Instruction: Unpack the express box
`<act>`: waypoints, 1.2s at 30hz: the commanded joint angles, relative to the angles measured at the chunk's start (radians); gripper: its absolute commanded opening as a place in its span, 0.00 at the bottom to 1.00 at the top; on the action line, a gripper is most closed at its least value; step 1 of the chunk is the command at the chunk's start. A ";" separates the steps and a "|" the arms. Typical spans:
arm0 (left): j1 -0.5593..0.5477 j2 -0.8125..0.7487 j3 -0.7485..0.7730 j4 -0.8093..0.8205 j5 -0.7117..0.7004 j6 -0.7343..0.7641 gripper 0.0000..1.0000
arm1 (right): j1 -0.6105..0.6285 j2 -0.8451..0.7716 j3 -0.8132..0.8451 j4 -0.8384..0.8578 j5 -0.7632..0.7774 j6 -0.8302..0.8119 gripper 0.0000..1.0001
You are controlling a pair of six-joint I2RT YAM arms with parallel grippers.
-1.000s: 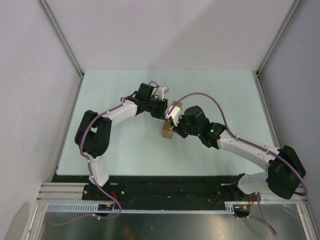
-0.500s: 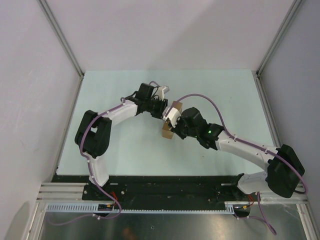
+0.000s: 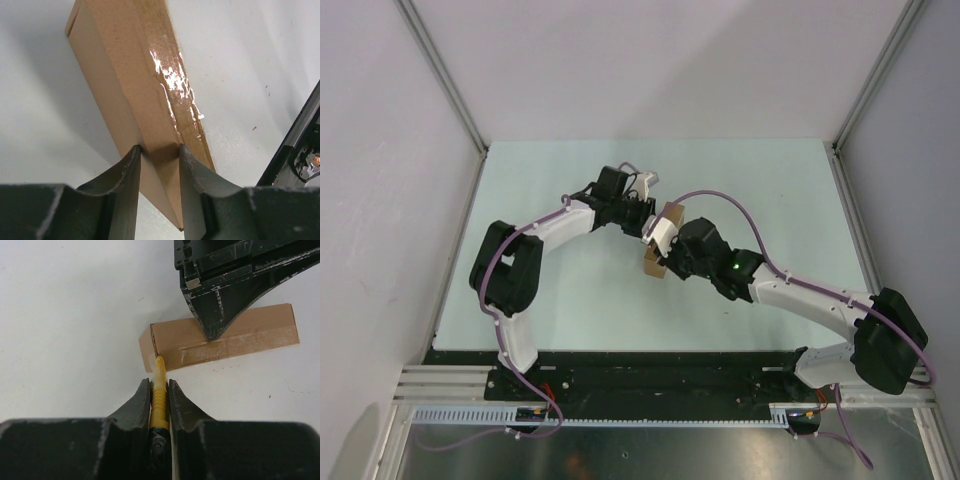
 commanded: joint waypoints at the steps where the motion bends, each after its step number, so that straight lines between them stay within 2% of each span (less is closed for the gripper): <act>1: 0.010 0.076 -0.061 -0.186 -0.237 0.122 0.34 | -0.008 -0.031 0.000 -0.102 0.081 -0.031 0.00; 9: 0.008 0.058 -0.061 -0.190 -0.239 0.113 0.34 | -0.012 -0.213 0.026 -0.074 0.188 -0.016 0.00; 16: 0.008 0.033 -0.052 -0.192 -0.220 0.096 0.37 | -0.058 -0.302 0.026 -0.024 0.197 0.105 0.00; 17: 0.008 0.029 -0.049 -0.192 -0.216 0.093 0.37 | -0.074 -0.302 0.026 -0.025 0.200 0.169 0.00; 20: 0.008 0.016 -0.043 -0.192 -0.199 0.079 0.41 | -0.161 -0.277 0.046 -0.063 0.196 0.333 0.00; 24: 0.008 -0.008 -0.027 -0.192 -0.170 0.063 0.46 | -0.299 -0.215 0.053 -0.116 0.109 0.558 0.02; 26: 0.010 -0.025 -0.020 -0.192 -0.153 0.053 0.48 | -0.356 -0.168 0.053 -0.139 0.018 0.608 0.04; 36: 0.010 -0.102 0.005 -0.192 -0.139 0.036 0.53 | -0.505 0.057 0.038 -0.146 -0.147 0.777 0.00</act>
